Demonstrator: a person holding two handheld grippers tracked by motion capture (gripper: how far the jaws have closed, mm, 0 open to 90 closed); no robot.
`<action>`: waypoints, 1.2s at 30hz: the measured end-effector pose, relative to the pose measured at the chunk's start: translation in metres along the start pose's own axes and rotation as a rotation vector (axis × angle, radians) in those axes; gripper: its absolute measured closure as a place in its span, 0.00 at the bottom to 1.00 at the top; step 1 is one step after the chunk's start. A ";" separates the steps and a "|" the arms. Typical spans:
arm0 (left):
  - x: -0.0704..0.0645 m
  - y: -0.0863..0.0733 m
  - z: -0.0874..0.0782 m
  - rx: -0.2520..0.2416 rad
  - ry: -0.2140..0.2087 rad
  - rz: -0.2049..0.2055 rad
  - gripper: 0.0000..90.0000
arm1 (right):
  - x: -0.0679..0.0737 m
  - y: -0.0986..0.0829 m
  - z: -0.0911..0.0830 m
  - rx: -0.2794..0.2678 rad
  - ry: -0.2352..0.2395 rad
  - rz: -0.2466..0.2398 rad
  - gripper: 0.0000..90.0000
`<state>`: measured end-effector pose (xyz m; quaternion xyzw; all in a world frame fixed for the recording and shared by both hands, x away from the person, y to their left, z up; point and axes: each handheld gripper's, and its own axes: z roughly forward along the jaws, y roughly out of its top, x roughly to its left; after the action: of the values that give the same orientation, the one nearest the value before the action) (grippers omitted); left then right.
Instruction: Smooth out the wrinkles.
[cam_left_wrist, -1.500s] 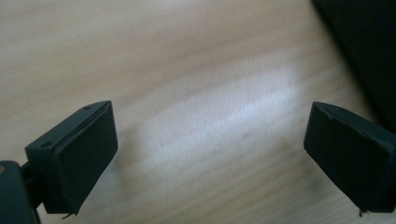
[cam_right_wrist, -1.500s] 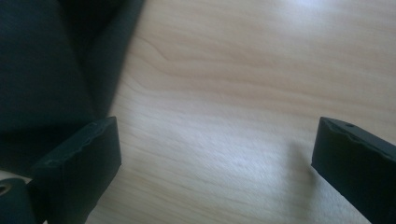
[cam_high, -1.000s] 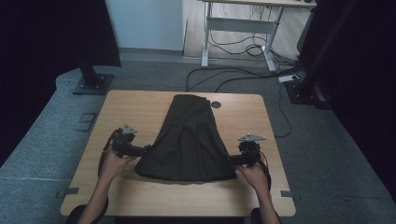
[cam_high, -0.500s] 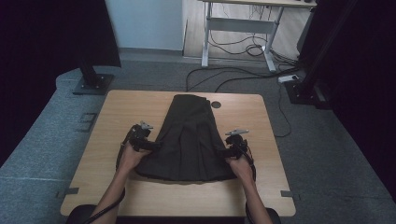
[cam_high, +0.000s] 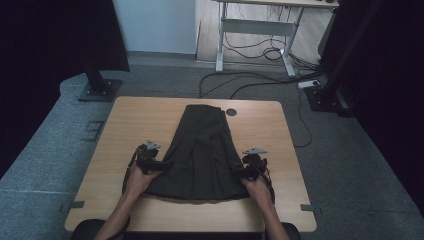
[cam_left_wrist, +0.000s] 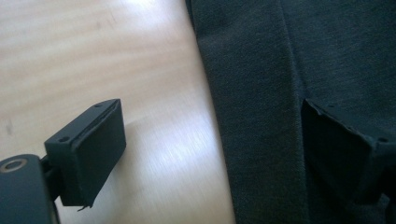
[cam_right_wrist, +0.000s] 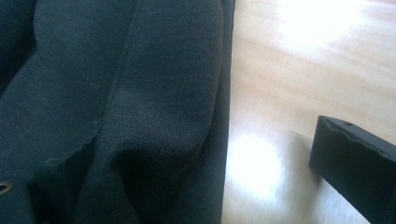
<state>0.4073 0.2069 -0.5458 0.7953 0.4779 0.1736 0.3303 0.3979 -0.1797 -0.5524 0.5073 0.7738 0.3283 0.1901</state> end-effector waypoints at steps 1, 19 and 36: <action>-0.003 -0.004 -0.005 0.004 -0.006 0.007 0.10 | 0.001 -0.002 -0.002 -0.001 0.004 -0.005 0.02; -0.027 -0.046 -0.045 0.013 -0.088 0.040 0.15 | 0.029 -0.046 -0.049 0.049 0.081 -0.077 0.03; -0.014 0.054 -0.029 0.021 -0.077 0.145 0.06 | 0.015 0.033 -0.037 0.013 0.210 -0.078 0.13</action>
<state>0.4180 0.1877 -0.4868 0.8373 0.4076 0.1616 0.3266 0.3902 -0.1684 -0.5020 0.4408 0.8107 0.3670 0.1173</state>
